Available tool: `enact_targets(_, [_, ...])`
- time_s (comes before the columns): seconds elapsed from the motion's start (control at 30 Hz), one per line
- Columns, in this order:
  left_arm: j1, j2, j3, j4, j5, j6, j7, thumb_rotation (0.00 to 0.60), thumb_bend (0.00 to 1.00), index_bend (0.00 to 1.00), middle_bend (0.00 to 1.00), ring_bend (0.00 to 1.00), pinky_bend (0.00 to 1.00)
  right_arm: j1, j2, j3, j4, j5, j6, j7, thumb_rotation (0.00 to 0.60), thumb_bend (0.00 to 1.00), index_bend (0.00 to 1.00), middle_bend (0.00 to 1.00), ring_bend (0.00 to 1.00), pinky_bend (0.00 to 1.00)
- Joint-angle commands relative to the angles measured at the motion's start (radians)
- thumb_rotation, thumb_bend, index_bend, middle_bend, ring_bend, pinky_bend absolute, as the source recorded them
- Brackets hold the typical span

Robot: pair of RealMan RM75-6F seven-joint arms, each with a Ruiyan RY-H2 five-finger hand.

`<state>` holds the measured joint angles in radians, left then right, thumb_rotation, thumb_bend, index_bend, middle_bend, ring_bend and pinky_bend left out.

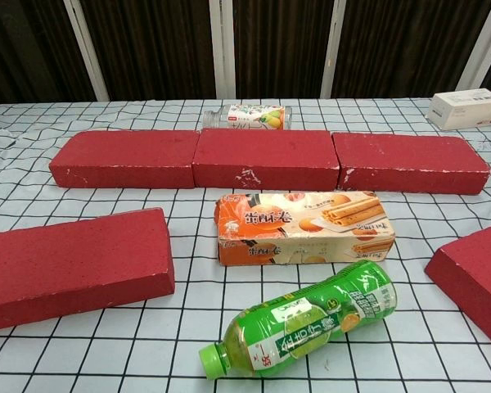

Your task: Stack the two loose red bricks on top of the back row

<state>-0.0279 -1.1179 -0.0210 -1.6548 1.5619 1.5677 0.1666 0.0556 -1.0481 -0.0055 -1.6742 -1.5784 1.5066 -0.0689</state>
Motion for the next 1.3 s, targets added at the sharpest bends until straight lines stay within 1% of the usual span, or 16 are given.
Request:
enact_targets(0.03, [0.001, 0.002, 0.003, -0.001, 0.003, 0.0, 0.0, 0.6, 0.0, 0.0, 0.0, 0.0, 0.17, 0.001, -0.001, -0.001, 0.0, -0.004, -0.002, -0.005, 0.6, 0.19, 0.0, 0.0, 0.0, 0.0])
enact_targets(0.43, [0.018, 0.009, 0.004, -0.001, 0.017, 0.038, -0.025, 0.6, 0.0, 0.0, 0.0, 0.0, 0.17, 0.011, 0.011, -0.01, -0.006, -0.014, -0.035, 0.013, 0.6, 0.19, 0.0, 0.0, 0.0, 0.0])
enact_targets(0.6, [0.019, 0.014, 0.003, -0.003, 0.003, 0.03, -0.019, 0.6, 0.0, 0.0, 0.0, 0.0, 0.17, 0.06, 0.053, -0.024, 0.011, -0.03, -0.128, 0.022, 0.6, 0.19, 0.0, 0.0, 0.0, 0.0])
enact_targets(0.7, [0.022, 0.012, 0.002, -0.007, 0.014, 0.045, -0.021, 0.6, 0.0, 0.0, 0.0, 0.0, 0.17, 0.121, 0.11, -0.036, 0.024, -0.05, -0.234, 0.048, 0.6, 0.19, 0.0, 0.0, 0.0, 0.0])
enact_targets(0.83, [0.023, 0.007, 0.005, -0.01, 0.014, 0.04, -0.003, 0.6, 0.0, 0.0, 0.0, 0.0, 0.17, 0.211, 0.177, -0.062, 0.034, -0.093, -0.385, 0.144, 0.6, 0.19, 0.0, 0.0, 0.0, 0.0])
enact_targets(0.87, [0.023, 0.007, 0.006, -0.011, 0.012, 0.037, 0.001, 0.6, 0.0, 0.0, 0.0, 0.0, 0.17, 0.229, 0.185, -0.066, 0.041, -0.102, -0.413, 0.151, 0.6, 0.19, 0.0, 0.0, 0.0, 0.0])
enact_targets(1.0, [0.028, 0.005, 0.006, -0.018, 0.011, 0.044, 0.014, 0.6, 0.0, 0.0, 0.0, 0.0, 0.17, 0.282, 0.192, -0.077, 0.058, -0.126, -0.498, 0.13, 0.6, 0.19, 0.0, 0.0, 0.0, 0.0])
enact_targets(1.3, [0.034, -0.006, 0.007, -0.028, 0.01, 0.048, 0.047, 0.6, 0.0, 0.0, 0.0, 0.0, 0.17, 0.348, 0.151, -0.079, 0.086, -0.131, -0.591, 0.057, 0.6, 0.19, 0.0, 0.0, 0.0, 0.0])
